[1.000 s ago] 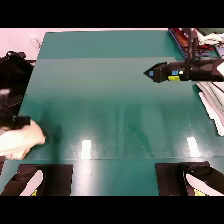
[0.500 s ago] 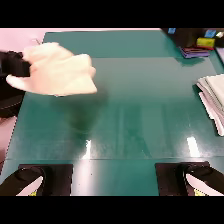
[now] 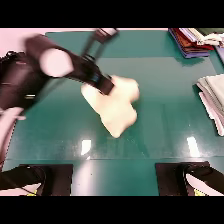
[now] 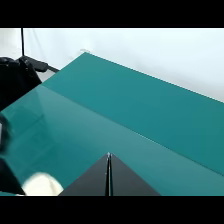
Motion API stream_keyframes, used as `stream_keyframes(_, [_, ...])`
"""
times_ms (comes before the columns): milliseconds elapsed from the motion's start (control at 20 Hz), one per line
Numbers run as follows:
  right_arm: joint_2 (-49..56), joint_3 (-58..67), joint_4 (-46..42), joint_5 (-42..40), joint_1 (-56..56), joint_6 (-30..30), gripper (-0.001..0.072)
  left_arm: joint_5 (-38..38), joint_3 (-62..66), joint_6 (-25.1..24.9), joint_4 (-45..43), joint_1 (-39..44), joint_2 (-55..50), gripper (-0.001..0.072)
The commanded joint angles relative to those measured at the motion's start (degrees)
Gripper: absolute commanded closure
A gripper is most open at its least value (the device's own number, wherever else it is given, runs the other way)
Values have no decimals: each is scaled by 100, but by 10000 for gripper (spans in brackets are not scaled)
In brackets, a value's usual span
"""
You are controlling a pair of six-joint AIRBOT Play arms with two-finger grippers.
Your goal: Fold the shirts.
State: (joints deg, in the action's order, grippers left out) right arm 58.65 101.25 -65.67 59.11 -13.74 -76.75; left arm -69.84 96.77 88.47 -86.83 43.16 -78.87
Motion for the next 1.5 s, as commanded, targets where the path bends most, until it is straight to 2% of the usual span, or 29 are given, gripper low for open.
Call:
stream_keyframes(0, [2, 50, -50, 59, 2, -42, 693, 238, 48, 0, 291, -24, -682, 44])
stream_keyframes(200, [2, 50, -48, 114, 2, -42, 693, -184, -20, 376, 457, -1325, -629, 45])
stream_keyframes(350, [4, 48, -50, 153, 2, -39, 693, -264, -669, 407, 1357, -2157, -629, 45])
stream_keyframes(600, [4, 46, -48, 280, 2, -42, 693, 1036, -2124, 409, 2057, -2577, -708, 45])
stream_keyframes(750, [-2, -133, -48, 380, 2, -282, 693, 1869, -2273, 400, 2575, -2575, -1043, 45])
stream_keyframes(1000, [-9, -942, -22, 898, 487, -638, 693, 2299, -2273, -2, 3143, -2575, -1506, 47])
stream_keyframes(1050, [-15, -1176, 13, 1036, 671, -636, 693, 2406, -2273, -52, 3178, -2575, -1504, 169])
stream_keyframes(1100, [-13, -1425, 13, 1215, 879, -636, 693, 2463, -2216, -94, 3174, -2577, -1504, 398])
stream_keyframes(1200, [-15, -2041, 13, 1617, 1292, -636, 693, 2555, -2103, -190, 3169, -2577, -1499, 661])
stream_keyframes(1250, [-15, -2420, 9, 1803, 1513, -634, 693, 2518, -1996, -197, 3161, -2577, -1499, 682])
stream_keyframes(1400, [-9, -3807, 0, 1989, 2153, -634, 688, 2258, -1626, -289, 3130, -2577, -1499, 682])
stream_keyframes(1450, [-2, -4310, 15, 1923, 2299, -634, 550, 2175, -1530, -409, 3130, -2577, -1499, 682])
